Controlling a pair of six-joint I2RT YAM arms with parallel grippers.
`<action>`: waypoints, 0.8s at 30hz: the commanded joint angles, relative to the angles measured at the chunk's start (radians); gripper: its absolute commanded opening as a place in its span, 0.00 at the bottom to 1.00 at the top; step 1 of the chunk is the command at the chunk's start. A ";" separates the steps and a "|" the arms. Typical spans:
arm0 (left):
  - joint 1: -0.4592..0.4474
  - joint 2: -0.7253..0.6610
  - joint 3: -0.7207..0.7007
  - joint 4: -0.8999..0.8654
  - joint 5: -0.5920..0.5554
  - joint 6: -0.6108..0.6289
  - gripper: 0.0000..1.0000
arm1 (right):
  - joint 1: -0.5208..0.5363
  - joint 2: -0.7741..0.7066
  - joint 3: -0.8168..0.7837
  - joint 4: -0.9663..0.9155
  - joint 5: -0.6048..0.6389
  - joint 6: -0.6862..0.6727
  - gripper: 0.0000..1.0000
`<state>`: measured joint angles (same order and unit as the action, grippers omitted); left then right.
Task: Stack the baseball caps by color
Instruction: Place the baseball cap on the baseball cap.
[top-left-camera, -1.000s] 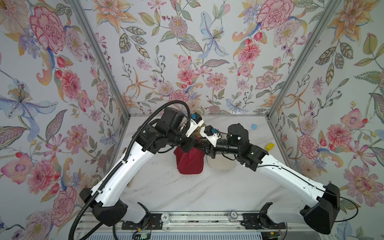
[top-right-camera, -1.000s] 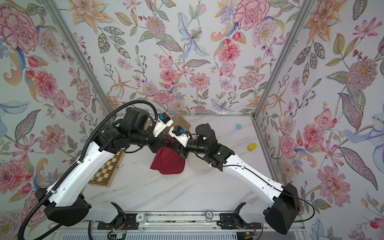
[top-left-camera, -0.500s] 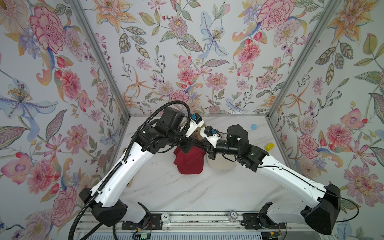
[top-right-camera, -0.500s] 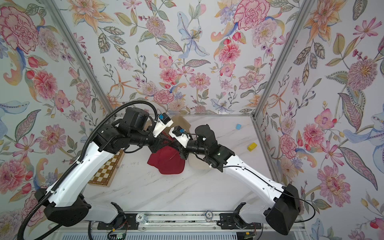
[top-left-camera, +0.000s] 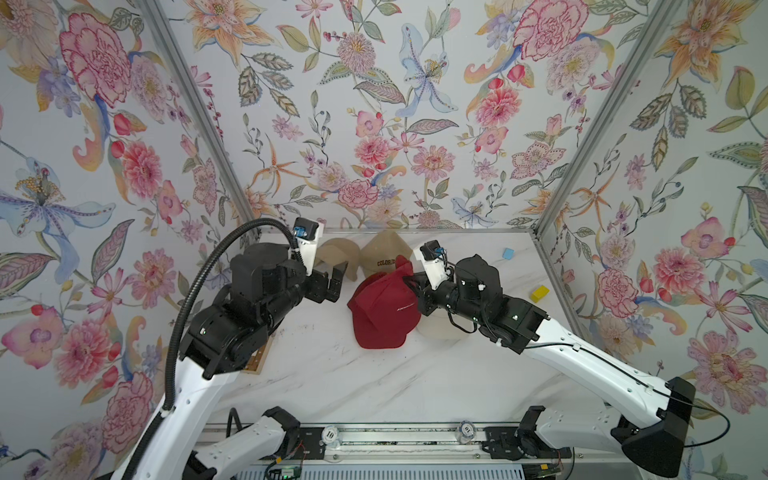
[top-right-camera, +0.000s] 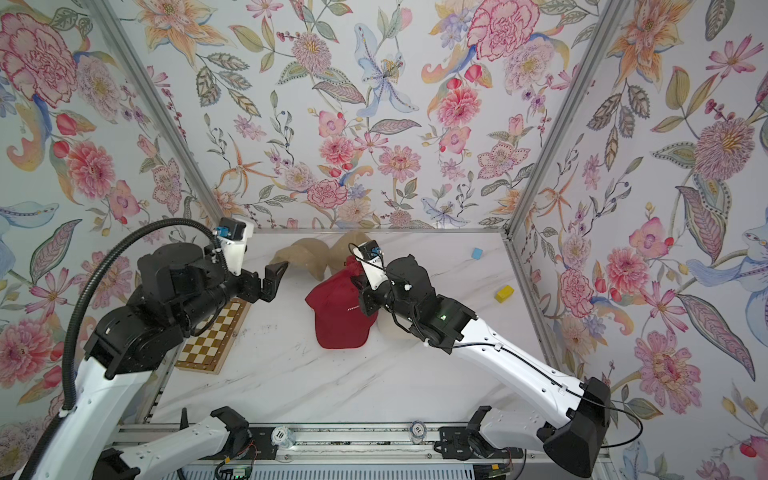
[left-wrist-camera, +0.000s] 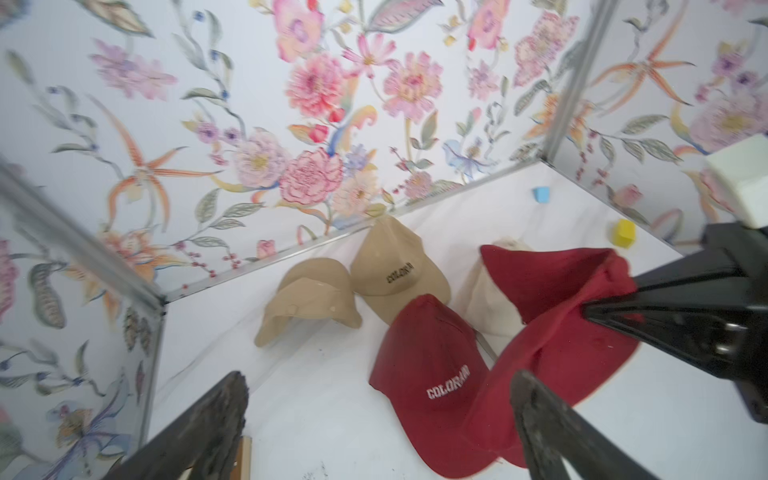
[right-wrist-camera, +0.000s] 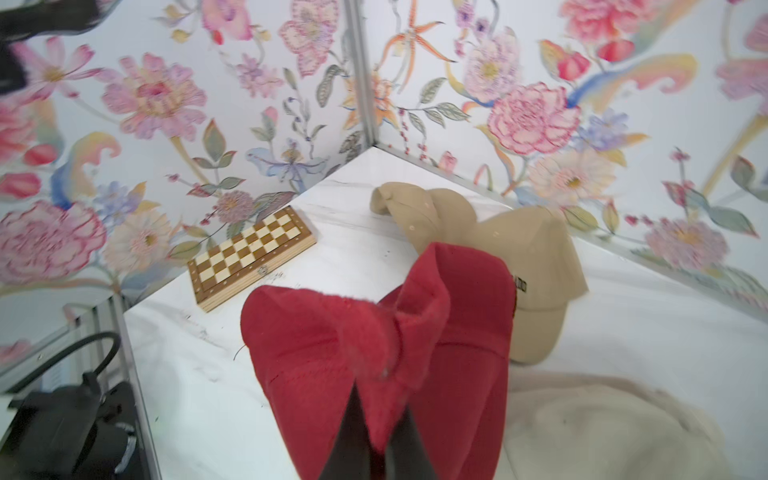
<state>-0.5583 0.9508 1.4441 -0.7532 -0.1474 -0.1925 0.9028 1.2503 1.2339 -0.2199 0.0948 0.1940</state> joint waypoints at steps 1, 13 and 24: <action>0.003 -0.018 -0.127 0.111 -0.264 -0.081 1.00 | 0.031 0.056 0.114 -0.131 0.335 0.251 0.00; 0.002 -0.079 -0.329 0.222 -0.246 -0.114 1.00 | 0.113 0.305 0.259 -0.306 0.486 0.617 0.00; 0.021 -0.099 -0.464 0.314 -0.161 -0.105 1.00 | 0.110 0.537 0.415 -0.348 0.405 0.705 0.00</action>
<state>-0.5495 0.8658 1.0012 -0.4812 -0.3424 -0.2974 1.0115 1.7454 1.5921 -0.5419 0.5079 0.8581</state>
